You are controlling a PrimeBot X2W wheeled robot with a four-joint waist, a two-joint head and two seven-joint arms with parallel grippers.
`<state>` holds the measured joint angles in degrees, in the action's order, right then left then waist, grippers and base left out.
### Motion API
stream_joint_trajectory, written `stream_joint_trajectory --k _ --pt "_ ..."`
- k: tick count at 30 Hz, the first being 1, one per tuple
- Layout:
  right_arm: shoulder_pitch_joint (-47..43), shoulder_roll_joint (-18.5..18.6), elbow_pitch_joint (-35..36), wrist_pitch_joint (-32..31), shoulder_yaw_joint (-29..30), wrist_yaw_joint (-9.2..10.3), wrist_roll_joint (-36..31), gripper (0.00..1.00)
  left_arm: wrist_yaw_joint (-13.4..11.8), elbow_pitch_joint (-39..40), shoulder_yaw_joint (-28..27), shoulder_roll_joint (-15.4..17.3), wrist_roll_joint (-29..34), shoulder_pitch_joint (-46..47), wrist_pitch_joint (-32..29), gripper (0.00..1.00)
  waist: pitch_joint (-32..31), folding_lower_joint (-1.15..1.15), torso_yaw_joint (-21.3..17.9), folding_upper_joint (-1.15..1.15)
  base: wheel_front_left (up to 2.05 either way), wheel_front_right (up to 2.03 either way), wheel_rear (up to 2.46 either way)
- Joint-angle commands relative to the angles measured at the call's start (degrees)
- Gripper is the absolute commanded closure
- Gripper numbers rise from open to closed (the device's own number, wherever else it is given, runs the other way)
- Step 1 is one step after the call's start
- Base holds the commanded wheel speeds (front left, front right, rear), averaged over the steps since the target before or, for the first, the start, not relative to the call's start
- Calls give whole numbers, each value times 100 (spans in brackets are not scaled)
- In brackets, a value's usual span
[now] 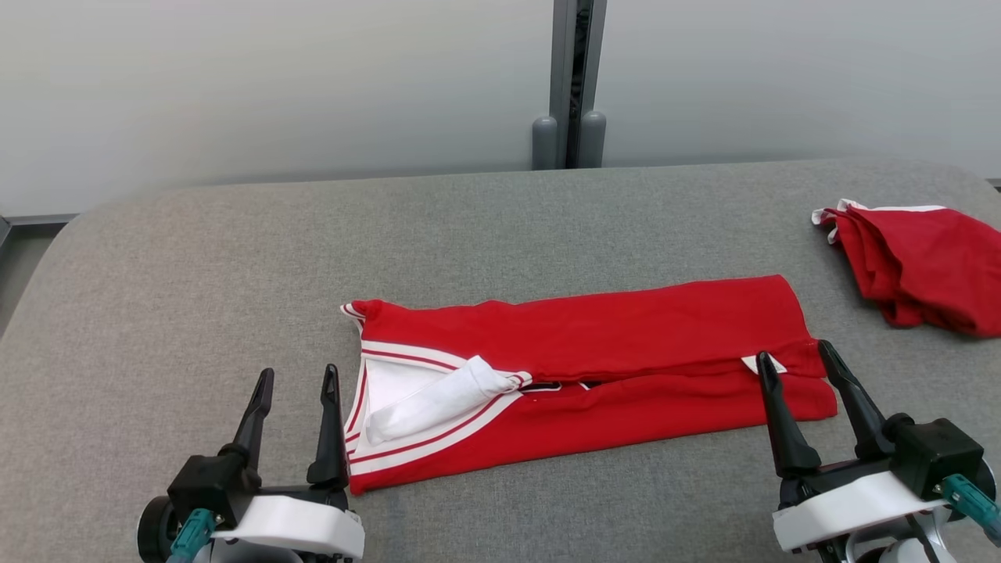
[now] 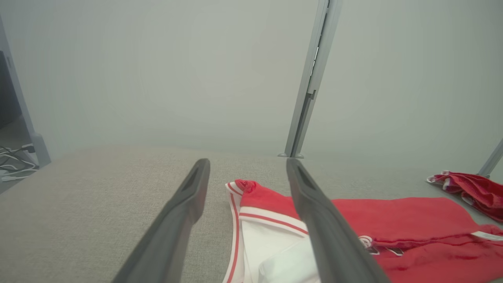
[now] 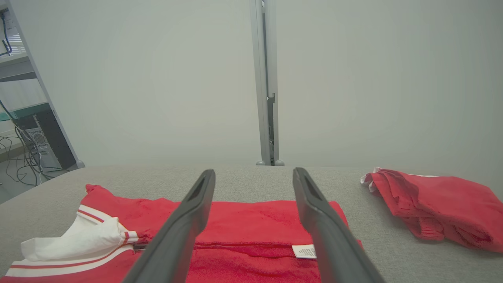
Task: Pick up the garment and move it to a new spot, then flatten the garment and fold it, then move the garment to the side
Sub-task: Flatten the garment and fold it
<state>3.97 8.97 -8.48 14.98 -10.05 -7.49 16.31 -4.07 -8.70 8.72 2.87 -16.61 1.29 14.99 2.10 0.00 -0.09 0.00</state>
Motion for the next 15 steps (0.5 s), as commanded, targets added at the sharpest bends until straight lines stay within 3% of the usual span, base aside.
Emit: stream_joint_trajectory --k 1,15 --pt "-88 -1 -32 27 -13 -1 31 0 31 1 -12 14 17 -98 20 0 -53 0 -8 0 0 0 0" --pt "-124 -18 -36 27 -70 -1 160 0 -56 -23 101 14 -22 -139 21 0 -135 0 11 0 0 0 0"
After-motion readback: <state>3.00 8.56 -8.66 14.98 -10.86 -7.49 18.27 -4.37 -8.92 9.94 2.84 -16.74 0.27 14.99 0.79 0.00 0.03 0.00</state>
